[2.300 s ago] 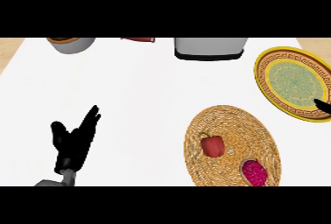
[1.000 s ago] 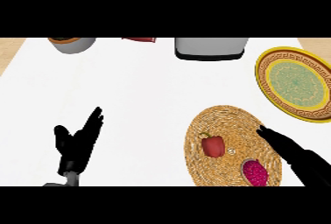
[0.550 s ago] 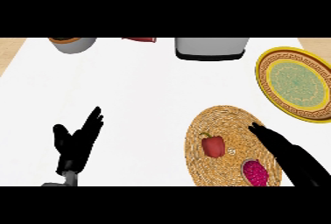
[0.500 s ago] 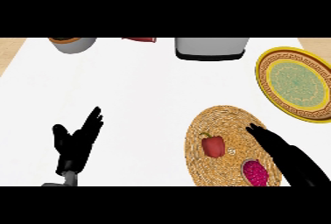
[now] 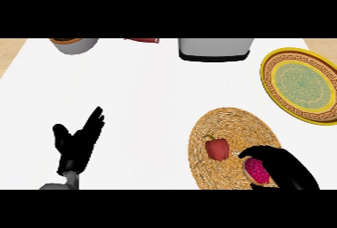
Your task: Pick the cupcake from the placemat and place it in the plate
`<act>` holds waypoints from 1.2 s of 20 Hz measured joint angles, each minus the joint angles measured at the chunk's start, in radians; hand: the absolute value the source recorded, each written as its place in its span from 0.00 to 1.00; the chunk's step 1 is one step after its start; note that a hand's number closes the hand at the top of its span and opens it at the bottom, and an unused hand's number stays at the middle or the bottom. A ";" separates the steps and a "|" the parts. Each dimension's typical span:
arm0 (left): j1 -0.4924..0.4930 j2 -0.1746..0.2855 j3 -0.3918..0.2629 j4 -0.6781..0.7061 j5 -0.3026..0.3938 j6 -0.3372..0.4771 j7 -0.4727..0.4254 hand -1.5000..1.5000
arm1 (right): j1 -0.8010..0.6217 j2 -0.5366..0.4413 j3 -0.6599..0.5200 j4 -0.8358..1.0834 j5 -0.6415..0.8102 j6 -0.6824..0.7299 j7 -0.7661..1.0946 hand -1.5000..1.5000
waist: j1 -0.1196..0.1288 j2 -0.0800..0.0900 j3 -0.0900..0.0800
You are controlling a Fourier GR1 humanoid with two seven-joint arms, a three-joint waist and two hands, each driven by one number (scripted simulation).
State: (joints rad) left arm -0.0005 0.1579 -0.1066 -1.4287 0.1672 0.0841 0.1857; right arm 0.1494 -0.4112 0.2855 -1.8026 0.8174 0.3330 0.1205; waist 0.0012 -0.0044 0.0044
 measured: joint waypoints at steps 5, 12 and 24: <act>0.004 -0.010 0.004 -0.008 -0.016 -0.006 0.012 0.50 | -0.021 0.008 0.001 0.064 0.069 -0.054 -0.072 1.00 | 0.000 -0.002 -0.003; 0.013 -0.025 0.002 -0.026 -0.032 -0.013 0.015 0.50 | -0.072 0.092 -0.043 0.080 0.127 -0.130 -0.018 1.00 | 0.006 0.003 -0.002; -0.036 -0.032 -0.032 -0.027 -0.045 -0.032 0.026 0.50 | -0.494 0.351 -0.326 0.234 0.436 -0.475 0.653 1.00 | 0.093 0.033 -0.008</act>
State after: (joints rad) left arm -0.0368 0.1254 -0.1383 -1.4558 0.1223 0.0516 0.2114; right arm -0.3447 -0.0597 -0.0403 -1.5690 1.2535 -0.1417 0.7732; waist 0.0939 0.0291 -0.0037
